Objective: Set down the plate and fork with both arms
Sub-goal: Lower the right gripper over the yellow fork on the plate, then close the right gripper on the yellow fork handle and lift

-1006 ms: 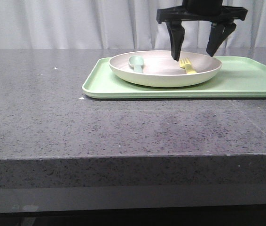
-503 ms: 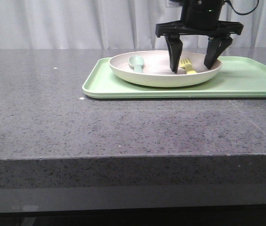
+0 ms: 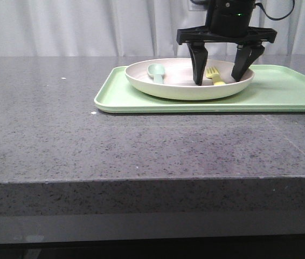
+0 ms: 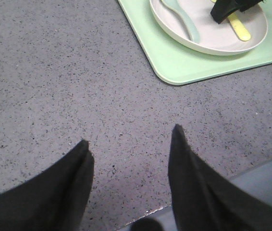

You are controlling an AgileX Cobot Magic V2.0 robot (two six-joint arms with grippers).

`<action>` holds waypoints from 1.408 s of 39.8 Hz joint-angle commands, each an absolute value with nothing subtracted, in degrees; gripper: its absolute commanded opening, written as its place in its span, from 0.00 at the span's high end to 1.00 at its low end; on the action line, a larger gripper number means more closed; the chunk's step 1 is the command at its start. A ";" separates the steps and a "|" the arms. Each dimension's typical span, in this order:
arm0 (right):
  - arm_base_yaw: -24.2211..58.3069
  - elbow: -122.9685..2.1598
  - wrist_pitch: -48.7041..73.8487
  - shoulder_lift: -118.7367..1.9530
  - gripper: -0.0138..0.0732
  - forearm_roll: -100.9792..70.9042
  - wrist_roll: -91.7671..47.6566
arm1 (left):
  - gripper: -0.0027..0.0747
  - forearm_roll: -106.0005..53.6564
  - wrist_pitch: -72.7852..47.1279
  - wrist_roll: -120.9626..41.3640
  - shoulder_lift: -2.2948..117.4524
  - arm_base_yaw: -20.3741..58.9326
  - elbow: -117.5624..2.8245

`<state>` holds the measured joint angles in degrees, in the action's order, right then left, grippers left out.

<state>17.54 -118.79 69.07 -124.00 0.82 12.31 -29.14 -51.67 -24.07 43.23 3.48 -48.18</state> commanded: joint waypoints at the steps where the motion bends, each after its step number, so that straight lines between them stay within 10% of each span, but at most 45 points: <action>1: 17.26 -120.25 69.01 -121.27 0.21 1.04 11.77 | 0.50 -31.26 -48.63 -24.16 43.20 3.94 -49.69; 19: 17.26 -120.25 69.24 -121.27 0.52 1.04 11.77 | 0.50 -31.26 -48.63 -24.16 43.20 3.94 -49.69; 56: 17.31 -120.31 71.92 -120.95 0.54 1.04 11.77 | 0.50 -31.26 -48.86 -24.16 43.20 3.94 -49.69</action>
<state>17.54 -118.88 69.45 -124.13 -0.83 12.31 -29.14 -51.67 -24.07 43.23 3.48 -48.18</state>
